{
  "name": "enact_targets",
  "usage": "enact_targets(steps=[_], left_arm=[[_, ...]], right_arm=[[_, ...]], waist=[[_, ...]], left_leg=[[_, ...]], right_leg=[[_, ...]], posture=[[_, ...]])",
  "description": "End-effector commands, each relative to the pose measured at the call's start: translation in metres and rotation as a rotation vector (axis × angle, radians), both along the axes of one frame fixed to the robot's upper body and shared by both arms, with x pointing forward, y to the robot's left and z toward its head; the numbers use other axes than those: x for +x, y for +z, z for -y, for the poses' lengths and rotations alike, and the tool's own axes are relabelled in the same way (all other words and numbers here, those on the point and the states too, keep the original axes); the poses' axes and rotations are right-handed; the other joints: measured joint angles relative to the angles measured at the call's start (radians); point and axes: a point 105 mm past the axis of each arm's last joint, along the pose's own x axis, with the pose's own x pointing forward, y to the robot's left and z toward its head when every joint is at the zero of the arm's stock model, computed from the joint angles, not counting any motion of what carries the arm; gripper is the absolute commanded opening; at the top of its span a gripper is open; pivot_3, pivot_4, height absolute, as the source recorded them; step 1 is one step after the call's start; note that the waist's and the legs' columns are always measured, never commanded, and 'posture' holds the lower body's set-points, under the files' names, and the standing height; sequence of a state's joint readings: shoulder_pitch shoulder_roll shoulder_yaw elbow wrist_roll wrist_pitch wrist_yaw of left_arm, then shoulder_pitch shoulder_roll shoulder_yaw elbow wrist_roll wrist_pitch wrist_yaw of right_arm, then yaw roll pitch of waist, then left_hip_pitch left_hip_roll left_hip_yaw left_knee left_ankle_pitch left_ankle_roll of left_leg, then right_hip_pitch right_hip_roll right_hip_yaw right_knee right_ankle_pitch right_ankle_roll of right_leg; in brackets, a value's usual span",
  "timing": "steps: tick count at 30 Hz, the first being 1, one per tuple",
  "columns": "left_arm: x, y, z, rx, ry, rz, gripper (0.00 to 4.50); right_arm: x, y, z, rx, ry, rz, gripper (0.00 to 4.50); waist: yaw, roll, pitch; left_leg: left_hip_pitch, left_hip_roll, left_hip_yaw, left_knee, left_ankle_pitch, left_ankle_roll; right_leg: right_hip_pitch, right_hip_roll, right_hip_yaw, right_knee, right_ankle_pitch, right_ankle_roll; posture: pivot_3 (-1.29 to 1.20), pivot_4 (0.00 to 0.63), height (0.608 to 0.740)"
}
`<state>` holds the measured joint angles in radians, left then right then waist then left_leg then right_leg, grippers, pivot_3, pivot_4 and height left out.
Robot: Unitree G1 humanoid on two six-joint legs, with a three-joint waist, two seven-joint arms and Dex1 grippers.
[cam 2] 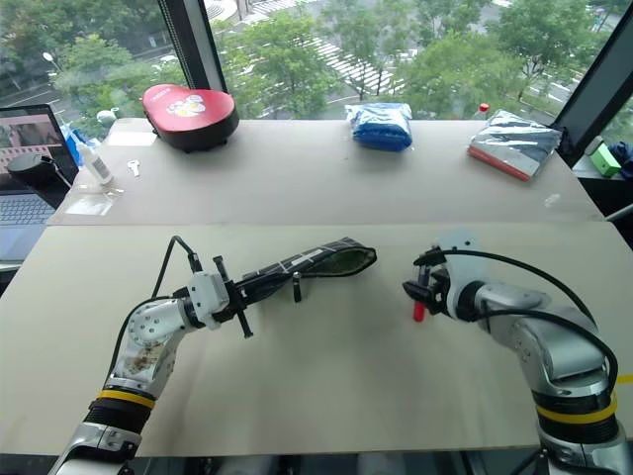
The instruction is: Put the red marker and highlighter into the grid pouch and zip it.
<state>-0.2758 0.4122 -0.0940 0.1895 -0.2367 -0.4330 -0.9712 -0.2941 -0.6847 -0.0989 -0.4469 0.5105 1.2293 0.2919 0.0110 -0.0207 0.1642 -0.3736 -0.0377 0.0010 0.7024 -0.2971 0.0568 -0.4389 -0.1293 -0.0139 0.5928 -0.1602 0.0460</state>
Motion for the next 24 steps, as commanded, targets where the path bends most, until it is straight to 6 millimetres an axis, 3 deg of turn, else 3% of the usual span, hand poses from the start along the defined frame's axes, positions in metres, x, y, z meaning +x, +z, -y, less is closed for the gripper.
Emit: enact_targets(steps=[1,8,11,17,22,24], left_arm=[[0.001,0.010,0.000,-0.020,0.002,0.034,0.00],[0.002,0.012,-0.002,-0.019,0.011,0.041,0.00],[0.002,0.013,-0.003,-0.020,0.016,0.047,0.00],[0.003,0.016,-0.003,-0.019,0.015,0.059,0.00],[0.003,0.018,-0.002,-0.019,0.011,0.066,0.00],[0.003,0.019,-0.002,-0.018,0.010,0.068,0.00]], right_arm=[[0.006,0.003,0.009,-0.003,-0.070,0.027,3.29],[0.008,-0.011,0.006,0.005,-0.085,-0.004,3.29],[0.008,-0.017,0.010,-0.008,-0.098,-0.015,2.65],[0.007,-0.017,0.014,-0.008,-0.108,-0.008,0.53],[0.008,-0.014,0.011,-0.008,-0.097,0.008,0.49],[0.016,-0.003,0.010,-0.009,-0.085,0.091,0.49]], waist=[[0.000,0.000,0.000],[-0.002,0.000,0.000],[-0.002,0.000,0.000],[-0.002,0.000,0.000],[-0.002,0.000,0.000],[-0.002,0.000,0.000]], left_leg=[[0.000,0.000,0.000,0.000,0.000,0.000],[0.000,0.000,0.000,0.000,0.000,0.000],[0.000,0.000,0.000,0.000,0.000,0.000],[0.001,0.000,0.000,0.000,0.000,0.000],[0.001,0.000,0.000,0.000,0.000,0.000],[0.001,0.000,0.000,0.000,0.000,0.000]], right_leg=[[0.000,0.000,0.000,0.000,0.000,0.000],[0.000,0.000,0.000,0.000,0.000,0.000],[0.000,0.000,0.000,0.000,0.000,0.000],[0.001,0.001,0.000,0.000,0.000,0.000],[0.001,0.001,0.000,0.000,0.000,0.000],[0.001,0.001,0.000,0.000,0.000,0.000]], posture=[[0.00,0.150,0.740],[0.00,0.150,0.740],[0.00,0.150,0.740],[0.00,0.150,0.740],[0.00,0.150,0.740],[0.00,0.150,0.740]])
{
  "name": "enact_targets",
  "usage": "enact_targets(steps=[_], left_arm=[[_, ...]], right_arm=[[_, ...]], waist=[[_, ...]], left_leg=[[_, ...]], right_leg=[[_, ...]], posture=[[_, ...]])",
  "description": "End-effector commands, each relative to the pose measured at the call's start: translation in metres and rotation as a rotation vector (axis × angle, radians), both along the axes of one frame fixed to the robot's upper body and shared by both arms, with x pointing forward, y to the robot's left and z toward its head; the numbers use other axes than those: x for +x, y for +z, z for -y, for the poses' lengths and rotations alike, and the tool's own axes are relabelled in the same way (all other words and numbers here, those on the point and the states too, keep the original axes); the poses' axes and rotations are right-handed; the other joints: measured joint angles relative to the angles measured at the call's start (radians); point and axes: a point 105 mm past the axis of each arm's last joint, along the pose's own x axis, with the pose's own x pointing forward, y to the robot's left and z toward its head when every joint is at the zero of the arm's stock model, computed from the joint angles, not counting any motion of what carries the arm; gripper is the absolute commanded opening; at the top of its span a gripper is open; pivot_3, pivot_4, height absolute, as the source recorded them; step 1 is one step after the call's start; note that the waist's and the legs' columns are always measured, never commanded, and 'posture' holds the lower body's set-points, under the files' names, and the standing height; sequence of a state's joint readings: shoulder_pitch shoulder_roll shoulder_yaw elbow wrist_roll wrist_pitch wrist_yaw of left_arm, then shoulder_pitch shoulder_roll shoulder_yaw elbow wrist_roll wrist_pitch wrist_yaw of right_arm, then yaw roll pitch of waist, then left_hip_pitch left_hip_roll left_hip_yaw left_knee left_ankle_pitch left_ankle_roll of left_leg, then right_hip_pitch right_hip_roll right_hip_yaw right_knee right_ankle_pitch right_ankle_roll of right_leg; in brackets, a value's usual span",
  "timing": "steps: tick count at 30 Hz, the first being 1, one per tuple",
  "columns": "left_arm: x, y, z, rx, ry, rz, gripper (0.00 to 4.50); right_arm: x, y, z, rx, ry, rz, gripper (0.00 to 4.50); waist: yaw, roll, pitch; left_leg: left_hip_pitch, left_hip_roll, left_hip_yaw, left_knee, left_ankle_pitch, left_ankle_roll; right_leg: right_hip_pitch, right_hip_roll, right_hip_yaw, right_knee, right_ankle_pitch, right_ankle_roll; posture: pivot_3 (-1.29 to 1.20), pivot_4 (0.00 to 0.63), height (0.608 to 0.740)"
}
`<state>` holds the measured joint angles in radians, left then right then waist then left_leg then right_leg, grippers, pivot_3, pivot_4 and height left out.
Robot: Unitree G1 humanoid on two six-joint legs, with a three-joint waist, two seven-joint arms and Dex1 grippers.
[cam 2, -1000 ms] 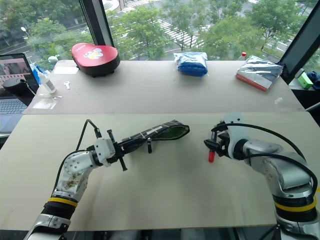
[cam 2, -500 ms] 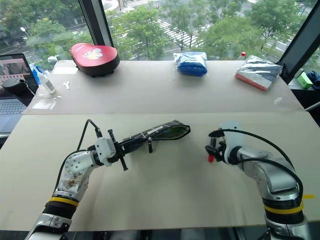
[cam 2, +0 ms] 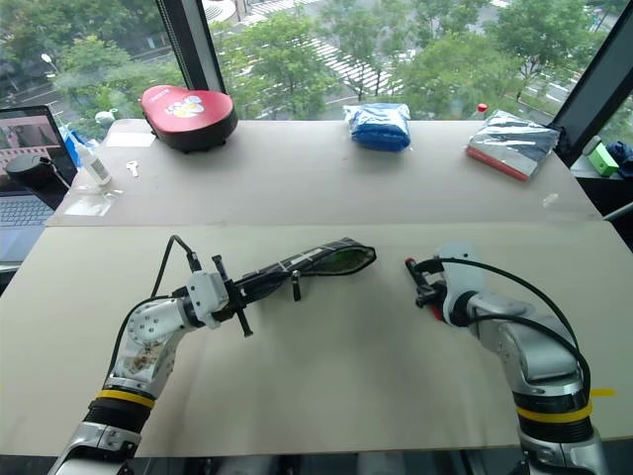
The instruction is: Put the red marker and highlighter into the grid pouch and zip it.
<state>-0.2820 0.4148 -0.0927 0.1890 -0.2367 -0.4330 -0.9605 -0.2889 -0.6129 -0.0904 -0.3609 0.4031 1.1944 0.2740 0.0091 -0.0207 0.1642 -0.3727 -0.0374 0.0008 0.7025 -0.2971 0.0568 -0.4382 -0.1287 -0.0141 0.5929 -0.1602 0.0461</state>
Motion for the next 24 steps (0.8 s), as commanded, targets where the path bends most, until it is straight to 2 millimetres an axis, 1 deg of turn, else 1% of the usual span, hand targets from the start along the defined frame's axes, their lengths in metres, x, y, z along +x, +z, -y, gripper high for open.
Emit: enact_targets(steps=[1,2,4,5,6,8,10,11,13,16,18,24], left_arm=[[0.002,0.017,-0.001,-0.015,0.000,0.060,0.00],[0.002,0.017,-0.001,-0.014,0.000,0.060,0.00],[0.001,0.016,0.000,-0.012,-0.004,0.057,0.00],[0.001,0.016,0.000,-0.011,-0.006,0.055,0.00],[0.001,0.015,0.000,-0.011,-0.007,0.054,0.00],[0.001,0.015,-0.001,-0.010,-0.008,0.052,0.00],[0.002,0.015,-0.001,-0.009,-0.009,0.050,0.00],[0.002,0.015,-0.001,-0.010,-0.009,0.049,0.00],[0.002,0.015,0.000,-0.011,-0.009,0.048,0.00],[0.002,0.014,0.000,-0.013,-0.010,0.046,0.00],[0.001,0.013,0.001,-0.013,-0.012,0.044,0.00],[0.001,0.013,0.001,-0.010,-0.017,0.043,0.00]], right_arm=[[0.012,0.027,-0.002,-0.014,0.036,0.174,0.49],[0.015,0.034,-0.004,-0.017,0.057,0.217,0.49],[0.026,0.077,0.001,-0.070,0.106,0.432,0.49],[0.026,0.096,-0.001,-0.121,0.166,0.524,0.49],[0.024,0.110,-0.005,-0.175,0.245,0.592,0.49],[0.017,0.121,-0.015,-0.272,0.391,0.662,0.49],[0.002,0.121,-0.032,-0.370,0.604,0.688,0.49],[-0.007,0.116,-0.038,-0.418,0.702,0.669,0.49],[-0.016,0.104,-0.042,-0.490,0.820,0.619,0.49],[-0.021,0.088,-0.047,-0.582,0.925,0.584,0.49],[-0.018,0.083,-0.053,-0.627,0.956,0.597,0.49],[-0.008,0.079,-0.069,-0.693,1.011,0.651,0.49]], waist=[[0.000,0.000,0.000],[0.000,0.000,0.000],[-0.001,0.000,0.000],[-0.002,0.000,0.000],[-0.003,0.000,0.000],[-0.003,0.001,0.001],[-0.002,0.001,0.000],[-0.002,0.001,0.000],[-0.003,0.001,0.000],[-0.004,0.000,0.001],[-0.005,0.000,0.001],[-0.005,0.000,0.001]], left_leg=[[0.000,0.000,0.000,0.000,0.000,0.000],[0.000,0.000,0.000,0.000,0.000,0.000],[0.000,0.000,0.000,0.000,0.000,0.000],[0.000,-0.001,0.000,0.000,0.000,0.000],[0.000,-0.001,0.001,0.000,0.000,0.000],[0.000,-0.001,0.001,0.000,0.000,0.000],[0.000,-0.001,0.000,0.000,0.000,0.000],[0.000,0.000,0.000,0.000,0.000,0.000],[0.000,0.000,0.000,-0.001,0.000,0.000],[0.000,0.000,0.001,0.000,0.000,0.000],[0.000,0.000,0.001,0.001,0.000,0.000],[0.001,0.001,0.001,0.001,0.000,0.000]], right_leg=[[0.000,0.000,0.000,0.000,0.000,0.000],[0.000,0.000,0.000,0.000,0.000,0.000],[0.000,0.000,0.000,0.000,0.000,0.000],[-0.001,0.000,0.000,0.000,0.000,0.000],[0.000,0.000,0.000,0.000,0.000,0.000],[-0.001,0.000,0.000,0.000,-0.001,0.001],[0.000,0.001,-0.001,0.000,-0.001,0.001],[0.000,0.002,-0.001,0.000,-0.001,0.001],[0.001,0.002,-0.001,0.000,-0.001,0.001],[0.001,0.001,0.001,0.000,-0.001,0.001],[0.001,0.001,0.001,-0.001,-0.001,0.001],[0.000,0.001,0.001,0.000,-0.001,0.001]], posture=[[0.00,0.150,0.740],[0.00,0.150,0.740],[0.00,0.150,0.740],[0.00,0.150,0.740],[0.00,0.150,0.740],[0.00,0.150,0.740],[0.00,0.150,0.740],[0.00,0.150,0.740],[0.00,0.150,0.740],[0.00,0.150,0.740],[0.00,0.150,0.740],[0.00,0.150,0.740]])
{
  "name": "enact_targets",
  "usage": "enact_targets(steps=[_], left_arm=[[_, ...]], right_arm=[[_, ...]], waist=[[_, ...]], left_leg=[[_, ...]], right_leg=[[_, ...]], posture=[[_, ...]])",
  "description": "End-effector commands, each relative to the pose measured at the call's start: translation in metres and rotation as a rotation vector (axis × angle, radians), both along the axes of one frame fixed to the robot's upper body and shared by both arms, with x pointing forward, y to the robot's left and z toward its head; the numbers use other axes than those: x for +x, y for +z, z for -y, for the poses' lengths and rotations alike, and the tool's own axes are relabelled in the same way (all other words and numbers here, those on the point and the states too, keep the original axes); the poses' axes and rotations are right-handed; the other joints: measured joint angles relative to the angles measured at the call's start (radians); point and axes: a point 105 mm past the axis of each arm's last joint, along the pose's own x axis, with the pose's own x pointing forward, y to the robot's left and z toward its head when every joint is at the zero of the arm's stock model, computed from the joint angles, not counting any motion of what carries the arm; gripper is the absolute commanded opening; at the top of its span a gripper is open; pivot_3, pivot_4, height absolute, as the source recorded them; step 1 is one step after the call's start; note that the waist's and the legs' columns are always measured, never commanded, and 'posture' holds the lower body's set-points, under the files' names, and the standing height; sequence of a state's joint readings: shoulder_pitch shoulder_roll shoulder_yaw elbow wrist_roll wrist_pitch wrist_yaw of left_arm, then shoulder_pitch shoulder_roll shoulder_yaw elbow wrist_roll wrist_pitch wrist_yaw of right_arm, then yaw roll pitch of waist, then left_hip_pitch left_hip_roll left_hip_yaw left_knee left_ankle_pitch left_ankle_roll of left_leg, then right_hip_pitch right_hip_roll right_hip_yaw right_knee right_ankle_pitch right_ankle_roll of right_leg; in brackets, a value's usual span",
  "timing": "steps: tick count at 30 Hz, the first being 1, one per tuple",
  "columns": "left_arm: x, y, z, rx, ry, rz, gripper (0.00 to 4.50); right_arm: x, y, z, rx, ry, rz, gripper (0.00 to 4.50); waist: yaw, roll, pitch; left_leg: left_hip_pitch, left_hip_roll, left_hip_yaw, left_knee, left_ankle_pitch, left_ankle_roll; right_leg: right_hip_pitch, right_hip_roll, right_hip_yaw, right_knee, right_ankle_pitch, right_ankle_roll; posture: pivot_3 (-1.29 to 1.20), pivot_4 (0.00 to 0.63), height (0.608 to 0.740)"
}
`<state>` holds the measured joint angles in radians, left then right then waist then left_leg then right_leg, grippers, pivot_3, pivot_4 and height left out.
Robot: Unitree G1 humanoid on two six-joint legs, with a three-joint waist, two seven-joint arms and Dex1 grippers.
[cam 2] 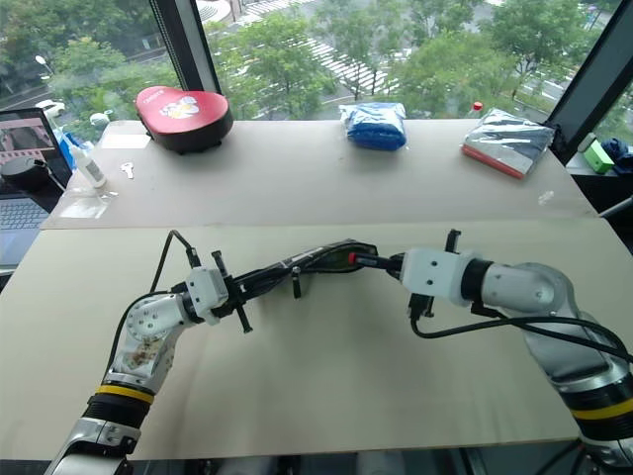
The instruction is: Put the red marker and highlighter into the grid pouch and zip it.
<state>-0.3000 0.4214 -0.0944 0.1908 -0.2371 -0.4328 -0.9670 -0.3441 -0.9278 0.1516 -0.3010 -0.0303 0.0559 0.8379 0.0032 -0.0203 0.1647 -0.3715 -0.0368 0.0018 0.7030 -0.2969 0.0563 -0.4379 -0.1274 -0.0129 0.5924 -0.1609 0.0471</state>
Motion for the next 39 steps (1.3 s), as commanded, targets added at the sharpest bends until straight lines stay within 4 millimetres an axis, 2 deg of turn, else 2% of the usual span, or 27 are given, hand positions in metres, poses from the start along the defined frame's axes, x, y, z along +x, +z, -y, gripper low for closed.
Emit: enact_targets(steps=[1,5,12,15,22,27,29,30,32,34,38,39], left_arm=[[0.000,0.008,0.000,-0.018,-0.009,0.029,0.00],[0.000,0.009,0.000,-0.015,-0.011,0.030,0.00],[0.000,0.009,0.001,-0.011,-0.018,0.032,0.00],[0.001,0.009,0.001,-0.009,-0.019,0.034,0.00],[0.002,0.010,0.000,-0.010,-0.015,0.037,0.00],[0.002,0.010,-0.001,-0.011,-0.012,0.039,0.00],[0.002,0.010,-0.001,-0.012,-0.010,0.039,0.00],[0.002,0.010,-0.001,-0.012,-0.010,0.039,0.00],[0.002,0.010,-0.001,-0.012,-0.010,0.038,0.00],[0.002,0.010,-0.001,-0.012,-0.010,0.038,0.00],[0.001,0.010,-0.001,-0.011,-0.010,0.036,0.00],[0.001,0.010,-0.001,-0.010,-0.010,0.036,0.00]], right_arm=[[0.005,0.008,-0.009,-0.040,0.051,0.084,0.49],[0.010,0.007,-0.016,-0.088,0.094,0.110,0.49],[0.015,0.000,-0.041,-0.170,0.215,0.156,0.49],[0.018,-0.001,-0.064,-0.181,0.285,0.200,0.49],[0.021,0.000,-0.094,-0.097,0.334,0.221,0.49],[0.022,-0.003,-0.098,-0.032,0.328,0.172,0.49],[0.022,-0.004,-0.095,-0.003,0.306,0.128,1.48],[0.027,-0.001,-0.092,0.003,0.277,0.147,1.66],[0.036,0.006,-0.086,0.031,0.216,0.171,2.40],[0.038,0.011,-0.080,0.057,0.198,0.164,2.95],[0.037,0.023,-0.065,0.110,0.183,0.152,2.95],[0.036,0.028,-0.057,0.157,0.160,0.118,2.95]], waist=[[0.001,0.000,0.000],[0.004,0.000,0.000],[0.002,0.000,0.000],[0.000,0.000,0.000],[-0.004,0.000,0.000],[-0.006,0.000,0.000],[-0.006,0.000,0.000],[-0.007,0.000,0.000],[-0.008,0.000,0.000],[-0.008,0.000,0.000],[-0.007,0.000,0.000],[-0.007,0.000,0.000]], left_leg=[[0.000,0.000,0.000,0.000,0.000,0.000],[0.000,0.000,0.000,0.000,0.000,0.000],[0.000,0.000,0.000,0.000,0.000,0.000],[0.000,-0.001,0.000,0.000,0.000,0.000],[0.000,-0.001,0.000,0.000,0.001,-0.001],[0.000,-0.001,0.000,0.000,0.001,-0.002],[0.000,-0.001,0.000,0.000,0.001,-0.002],[0.000,-0.001,0.000,0.000,0.001,-0.002],[0.000,-0.001,0.000,0.000,0.001,-0.002],[0.000,-0.001,0.000,0.000,0.001,-0.002],[0.000,-0.001,-0.001,0.000,0.001,-0.002],[-0.001,-0.001,0.000,0.000,0.001,-0.002]], right_leg=[[0.000,0.000,0.000,0.000,0.000,0.000],[0.000,0.000,0.000,0.000,0.000,0.000],[0.000,0.000,0.000,0.000,0.000,0.000],[0.000,0.000,0.000,0.000,0.000,0.000],[0.000,0.000,-0.001,0.001,0.000,0.000],[-0.001,0.000,-0.001,0.001,0.000,0.000],[-0.001,0.000,-0.001,0.001,0.000,0.000],[-0.001,0.000,-0.001,0.001,0.000,0.000],[-0.001,0.000,-0.001,0.001,0.000,0.000],[-0.001,0.000,-0.001,0.001,0.000,0.000],[-0.001,0.000,-0.001,0.001,0.000,0.000],[-0.001,0.000,-0.001,0.001,0.000,0.000]], posture=[[0.00,0.150,0.740],[0.00,0.150,0.740],[0.00,0.150,0.740],[0.00,0.150,0.740],[0.00,0.150,0.740],[0.00,0.150,0.740],[0.00,0.150,0.740],[0.00,0.150,0.740],[0.00,0.150,0.740],[0.00,0.150,0.740],[0.00,0.150,0.740],[0.00,0.150,0.740]])
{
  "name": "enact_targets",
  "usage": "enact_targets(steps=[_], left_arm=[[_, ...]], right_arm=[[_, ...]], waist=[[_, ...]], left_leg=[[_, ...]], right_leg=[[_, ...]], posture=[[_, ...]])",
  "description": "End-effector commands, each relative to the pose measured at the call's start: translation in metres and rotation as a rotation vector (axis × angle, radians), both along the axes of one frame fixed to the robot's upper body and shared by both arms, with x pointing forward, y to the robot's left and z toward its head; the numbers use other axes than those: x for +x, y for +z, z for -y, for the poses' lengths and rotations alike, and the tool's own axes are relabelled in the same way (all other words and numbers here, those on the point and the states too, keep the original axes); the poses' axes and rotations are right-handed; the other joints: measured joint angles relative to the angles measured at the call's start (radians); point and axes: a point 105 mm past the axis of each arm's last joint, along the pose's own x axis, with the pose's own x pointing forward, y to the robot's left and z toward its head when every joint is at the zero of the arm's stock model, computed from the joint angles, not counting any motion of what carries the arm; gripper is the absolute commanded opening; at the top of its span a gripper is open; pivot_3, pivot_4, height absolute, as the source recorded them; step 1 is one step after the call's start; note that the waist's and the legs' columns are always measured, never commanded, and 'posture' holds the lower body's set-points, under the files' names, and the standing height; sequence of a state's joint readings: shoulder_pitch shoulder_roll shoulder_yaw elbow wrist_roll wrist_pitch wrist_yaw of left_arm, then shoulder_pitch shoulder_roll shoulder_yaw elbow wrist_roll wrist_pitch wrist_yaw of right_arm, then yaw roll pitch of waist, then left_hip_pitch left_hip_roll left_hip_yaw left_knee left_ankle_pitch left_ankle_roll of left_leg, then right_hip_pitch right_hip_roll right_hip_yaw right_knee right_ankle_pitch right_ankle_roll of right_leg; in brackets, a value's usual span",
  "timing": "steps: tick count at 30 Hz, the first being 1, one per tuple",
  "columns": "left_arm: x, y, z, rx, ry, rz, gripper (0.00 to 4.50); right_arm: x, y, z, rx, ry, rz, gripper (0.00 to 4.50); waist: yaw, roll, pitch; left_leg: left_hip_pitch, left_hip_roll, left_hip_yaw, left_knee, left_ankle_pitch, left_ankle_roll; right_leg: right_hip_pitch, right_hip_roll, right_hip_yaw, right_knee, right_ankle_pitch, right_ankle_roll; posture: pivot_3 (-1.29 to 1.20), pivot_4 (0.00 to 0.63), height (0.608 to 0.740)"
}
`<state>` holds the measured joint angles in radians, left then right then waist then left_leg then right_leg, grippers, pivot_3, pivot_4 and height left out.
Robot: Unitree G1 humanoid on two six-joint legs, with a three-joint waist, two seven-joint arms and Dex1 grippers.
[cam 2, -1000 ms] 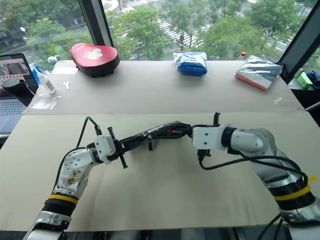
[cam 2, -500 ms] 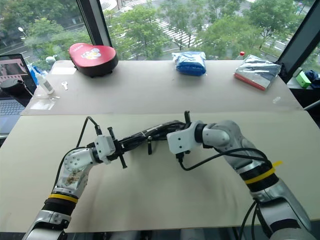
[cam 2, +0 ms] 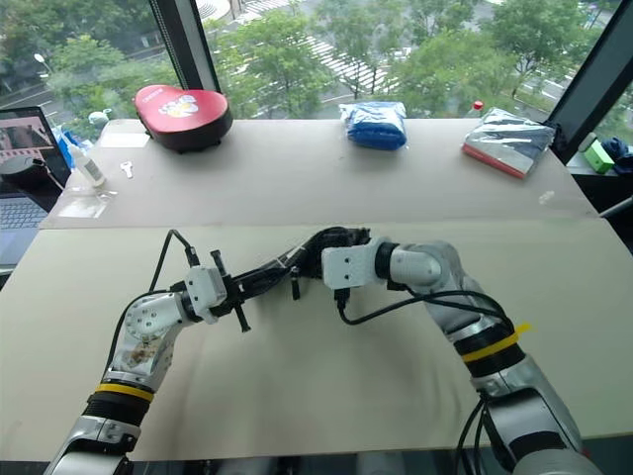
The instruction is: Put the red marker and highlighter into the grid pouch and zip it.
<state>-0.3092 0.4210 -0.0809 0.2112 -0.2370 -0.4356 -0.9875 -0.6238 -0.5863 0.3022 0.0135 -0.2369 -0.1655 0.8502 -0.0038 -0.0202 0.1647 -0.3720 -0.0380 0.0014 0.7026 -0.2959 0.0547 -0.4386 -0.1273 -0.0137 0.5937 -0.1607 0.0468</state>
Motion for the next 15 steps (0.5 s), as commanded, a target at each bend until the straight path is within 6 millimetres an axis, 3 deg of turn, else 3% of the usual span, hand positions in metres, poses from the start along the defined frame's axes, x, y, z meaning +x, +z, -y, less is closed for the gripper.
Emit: enact_targets(steps=[1,5,9,12,15], left_arm=[[-0.001,0.011,0.002,-0.016,-0.009,0.040,0.00],[-0.002,0.010,0.001,-0.017,-0.007,0.039,0.00],[-0.003,0.010,0.000,-0.016,-0.004,0.035,0.00],[-0.003,0.009,0.000,-0.017,-0.003,0.032,0.00],[-0.002,0.009,0.000,-0.017,-0.004,0.031,0.00]], right_arm=[[-0.002,0.033,0.027,0.170,-0.055,-0.074,2.95],[-0.029,0.045,0.053,0.440,-0.073,-0.520,2.95],[-0.077,0.044,0.058,0.511,0.048,-0.829,2.95],[-0.096,0.021,0.049,0.487,0.029,-0.951,2.95],[-0.097,-0.005,0.034,0.462,-0.032,-0.959,2.95]], waist=[[0.000,0.000,0.000],[0.007,0.000,0.000],[0.014,0.000,0.000],[0.013,0.000,0.000],[0.012,0.000,0.000]], left_leg=[[0.000,0.000,0.000,0.000,0.000,0.000],[-0.001,0.001,-0.001,0.000,-0.001,0.001],[-0.001,0.002,-0.001,0.000,-0.002,0.003],[-0.001,0.002,-0.001,-0.001,-0.002,0.003],[0.000,0.002,-0.001,0.000,-0.002,0.002]], right_leg=[[0.000,0.000,0.000,0.000,0.000,0.000],[0.000,0.000,0.000,0.000,0.000,0.000],[0.000,-0.001,0.000,-0.001,0.000,0.000],[0.000,0.000,0.000,-0.001,0.000,0.000],[0.000,-0.001,0.000,-0.001,0.000,0.000]], posture=[[0.00,0.150,0.740],[0.00,0.150,0.740],[0.00,0.150,0.740],[0.00,0.150,0.740],[0.00,0.150,0.740]])
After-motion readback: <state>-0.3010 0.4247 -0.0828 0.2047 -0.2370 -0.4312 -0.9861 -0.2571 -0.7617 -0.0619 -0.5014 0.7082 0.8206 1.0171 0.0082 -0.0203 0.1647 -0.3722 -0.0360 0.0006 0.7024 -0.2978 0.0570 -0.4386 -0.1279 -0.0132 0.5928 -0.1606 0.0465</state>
